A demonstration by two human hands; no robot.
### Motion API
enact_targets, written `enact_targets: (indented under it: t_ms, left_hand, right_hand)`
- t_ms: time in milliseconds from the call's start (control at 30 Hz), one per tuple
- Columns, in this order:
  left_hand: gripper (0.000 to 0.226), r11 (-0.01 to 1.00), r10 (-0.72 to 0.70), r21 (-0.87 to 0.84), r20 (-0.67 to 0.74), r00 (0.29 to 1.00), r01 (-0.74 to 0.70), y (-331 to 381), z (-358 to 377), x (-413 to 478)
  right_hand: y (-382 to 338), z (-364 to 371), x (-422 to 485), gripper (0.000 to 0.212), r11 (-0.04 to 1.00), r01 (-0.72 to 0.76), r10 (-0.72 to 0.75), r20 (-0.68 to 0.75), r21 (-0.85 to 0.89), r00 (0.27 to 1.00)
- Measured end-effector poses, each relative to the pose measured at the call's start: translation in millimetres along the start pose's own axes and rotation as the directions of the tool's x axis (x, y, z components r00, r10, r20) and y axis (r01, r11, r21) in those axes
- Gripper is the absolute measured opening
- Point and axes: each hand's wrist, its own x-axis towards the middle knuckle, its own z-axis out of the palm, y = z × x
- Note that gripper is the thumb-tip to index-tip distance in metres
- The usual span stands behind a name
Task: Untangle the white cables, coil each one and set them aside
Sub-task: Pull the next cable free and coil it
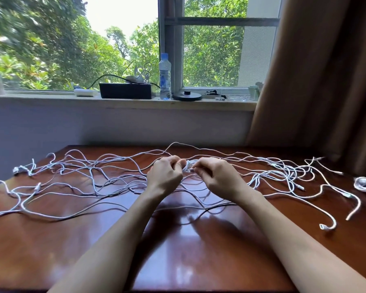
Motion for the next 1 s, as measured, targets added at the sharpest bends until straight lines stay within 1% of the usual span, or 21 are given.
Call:
enact_targets:
  t_ms: [67,133,200,367,467,500,567,600,633,667,733,833,933,1000]
  left_hand:
    - [0.031,0.999,0.042,0.025,0.015,0.999,-0.042,0.0,0.1,-0.4]
    - [0.030,0.988,0.108,0.109,0.036,0.994,-0.111,0.5,1.8,-2.2]
    - [0.034,0.965,0.174,0.187,0.061,0.983,-0.182,1.2,4.2,-4.3]
    - [0.019,0.953,0.241,0.158,0.118,0.963,-0.257,2.9,1.7,-5.6]
    - [0.023,0.951,0.269,0.102,0.195,0.943,-0.292,3.2,0.2,-6.8]
    - [0.023,0.951,0.276,0.075,0.226,0.934,-0.299,3.8,0.7,-7.3]
    - [0.019,0.953,0.296,-0.012,0.267,0.917,-0.303,3.7,2.9,-8.0]
    - [0.016,0.952,0.303,-0.053,0.266,0.915,-0.300,3.2,3.9,-7.8]
    - [0.014,0.952,0.307,-0.083,0.258,0.916,-0.296,3.0,4.0,-7.3]
    - [0.013,0.950,0.310,-0.106,0.249,0.918,-0.292,2.1,4.5,-6.3]
    - [0.012,0.944,0.325,-0.144,0.247,0.913,-0.297,2.1,4.4,-5.8]
    - [0.010,0.928,0.355,-0.222,0.279,0.892,-0.300,5.3,3.1,-8.1]
    - [0.016,0.901,0.395,-0.306,0.292,0.871,-0.307,10.8,0.7,-11.1]
    - [0.016,0.891,0.401,-0.344,0.292,0.868,-0.296,14.3,-1.2,-12.2]
  right_hand:
    - [0.9,-2.5,1.6,0.017,0.998,0.041,-0.043,-0.038,-0.037,0.998]
    - [4.3,-4.9,2.6,0.016,0.996,0.075,-0.076,-0.047,-0.039,0.996]
    - [8.0,-8.1,3.5,0.015,0.994,0.103,-0.105,-0.059,-0.032,0.993]
    - [12.8,-15.6,4.3,0.009,0.990,0.135,-0.139,-0.151,-0.038,0.979]
    - [13.1,-16.3,4.8,0.006,0.991,0.134,-0.135,-0.182,-0.015,0.974]
    - [13.3,-16.7,4.8,0.006,0.994,0.111,-0.108,-0.186,0.005,0.976]
    - [14.4,-18.9,4.5,0.014,0.997,0.052,-0.040,-0.196,0.059,0.980]
    - [15.0,-19.9,4.4,0.016,0.996,0.027,-0.010,-0.203,0.084,0.979]
    - [15.7,-20.5,4.6,0.015,0.995,0.011,0.010,-0.208,0.098,0.978]
    - [16.3,-20.9,4.8,0.011,0.995,0.004,0.016,-0.215,0.095,0.976]
    - [17.5,-21.0,5.1,0.008,1.000,0.005,0.000,-0.232,0.022,0.973]
    - [21.4,-20.3,5.7,0.014,0.997,-0.019,0.000,-0.238,-0.078,0.971]
    - [25.3,-19.8,5.4,0.002,0.998,-0.009,-0.005,-0.208,-0.066,0.978]
    - [28.9,-19.3,5.2,0.005,0.999,-0.010,0.001,-0.193,-0.045,0.981]
